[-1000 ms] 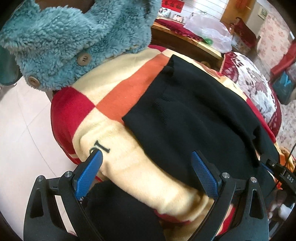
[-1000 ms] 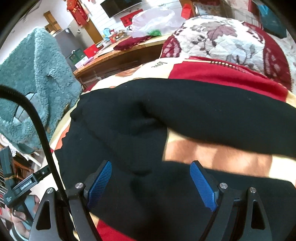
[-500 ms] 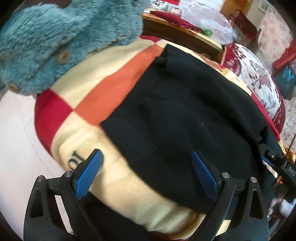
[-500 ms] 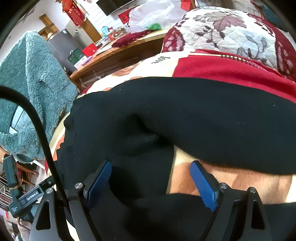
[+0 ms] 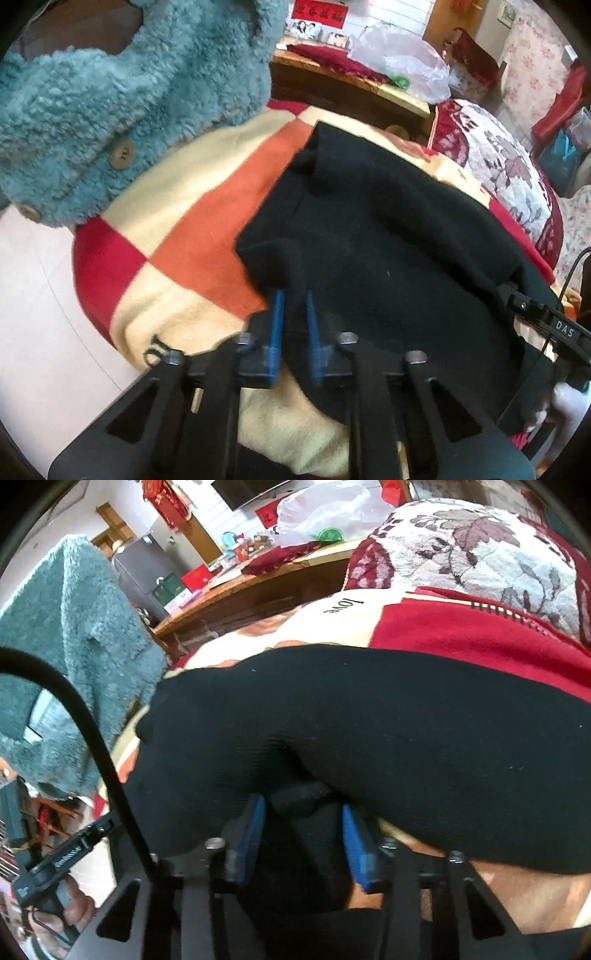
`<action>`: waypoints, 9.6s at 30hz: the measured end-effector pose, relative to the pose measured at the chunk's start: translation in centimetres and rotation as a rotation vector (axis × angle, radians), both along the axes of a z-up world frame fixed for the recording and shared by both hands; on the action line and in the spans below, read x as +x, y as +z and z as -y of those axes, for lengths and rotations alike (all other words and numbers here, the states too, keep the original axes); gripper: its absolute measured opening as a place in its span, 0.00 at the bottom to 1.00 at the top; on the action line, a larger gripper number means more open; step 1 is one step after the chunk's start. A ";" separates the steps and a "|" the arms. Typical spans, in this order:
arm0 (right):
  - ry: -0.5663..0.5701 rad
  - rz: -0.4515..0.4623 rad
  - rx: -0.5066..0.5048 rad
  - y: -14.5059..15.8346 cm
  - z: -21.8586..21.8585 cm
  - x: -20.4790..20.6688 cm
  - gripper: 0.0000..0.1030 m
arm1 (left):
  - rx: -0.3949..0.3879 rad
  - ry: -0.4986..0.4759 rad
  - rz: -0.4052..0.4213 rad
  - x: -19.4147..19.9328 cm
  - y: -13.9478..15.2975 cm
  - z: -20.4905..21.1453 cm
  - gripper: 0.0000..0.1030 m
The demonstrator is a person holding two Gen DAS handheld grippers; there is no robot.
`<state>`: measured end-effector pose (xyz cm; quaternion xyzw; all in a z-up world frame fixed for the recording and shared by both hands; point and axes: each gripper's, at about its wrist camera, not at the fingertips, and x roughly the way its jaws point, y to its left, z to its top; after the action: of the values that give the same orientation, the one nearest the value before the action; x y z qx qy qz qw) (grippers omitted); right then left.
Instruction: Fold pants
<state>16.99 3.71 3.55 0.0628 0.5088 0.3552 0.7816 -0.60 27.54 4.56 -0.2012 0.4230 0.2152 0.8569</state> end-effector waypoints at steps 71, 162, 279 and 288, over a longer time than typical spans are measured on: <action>-0.196 0.020 -0.064 3.5 22.6 9.8 0.52 | -0.186 -0.420 -0.007 18.6 -0.9 -9.9 0.58; 0.773 0.189 -0.127 1.3 -20.7 -3.3 0.35 | -0.559 0.094 0.149 -3.4 -1.4 -6.5 0.57; -0.592 -0.126 0.002 0.5 31.4 -12.0 0.06 | -0.330 -0.672 -0.009 5.0 1.4 21.8 0.62; -0.643 -0.051 -0.168 3.8 31.9 -12.9 0.40 | -0.235 -0.675 -0.005 5.1 1.5 22.3 0.62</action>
<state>4.07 -28.23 7.37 0.1643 0.5098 0.0457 0.8432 4.46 5.20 6.03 -0.1468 0.4895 -0.1295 0.8498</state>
